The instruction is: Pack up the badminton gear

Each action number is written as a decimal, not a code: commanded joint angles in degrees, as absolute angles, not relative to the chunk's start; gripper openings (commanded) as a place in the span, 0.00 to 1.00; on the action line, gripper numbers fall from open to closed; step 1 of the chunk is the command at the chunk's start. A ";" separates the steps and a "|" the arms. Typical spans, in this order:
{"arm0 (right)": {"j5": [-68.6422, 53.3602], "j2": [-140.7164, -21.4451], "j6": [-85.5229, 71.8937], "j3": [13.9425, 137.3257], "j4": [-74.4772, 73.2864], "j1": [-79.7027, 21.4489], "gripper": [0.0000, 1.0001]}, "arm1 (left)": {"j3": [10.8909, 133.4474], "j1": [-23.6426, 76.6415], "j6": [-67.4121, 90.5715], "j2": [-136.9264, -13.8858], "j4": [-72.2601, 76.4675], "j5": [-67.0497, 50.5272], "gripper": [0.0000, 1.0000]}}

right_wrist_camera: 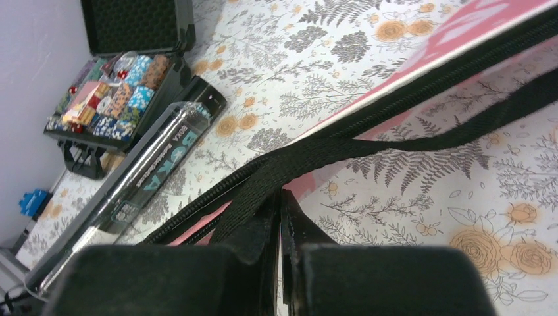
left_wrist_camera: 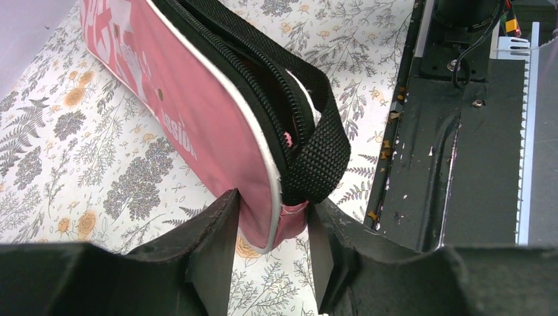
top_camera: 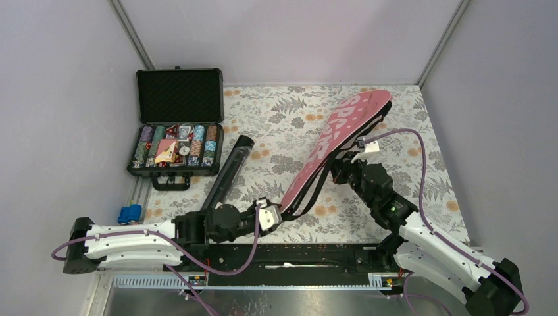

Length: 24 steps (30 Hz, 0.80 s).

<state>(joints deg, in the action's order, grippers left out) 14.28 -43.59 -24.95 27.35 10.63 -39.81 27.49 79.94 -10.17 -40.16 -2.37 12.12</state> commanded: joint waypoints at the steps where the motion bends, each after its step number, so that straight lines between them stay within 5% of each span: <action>1: 4.03 -42.17 -16.33 29.48 18.36 -40.18 0.00 | 28.12 79.98 -8.35 -39.82 2.77 13.59 0.41; 11: -19.96 -40.28 -3.98 31.24 14.06 -40.25 0.00 | 34.01 79.89 -3.82 -46.48 1.69 17.10 0.34; 24: -33.21 -38.78 -0.44 32.07 10.64 -44.99 0.00 | 40.80 77.29 -0.15 -52.16 0.26 15.33 0.28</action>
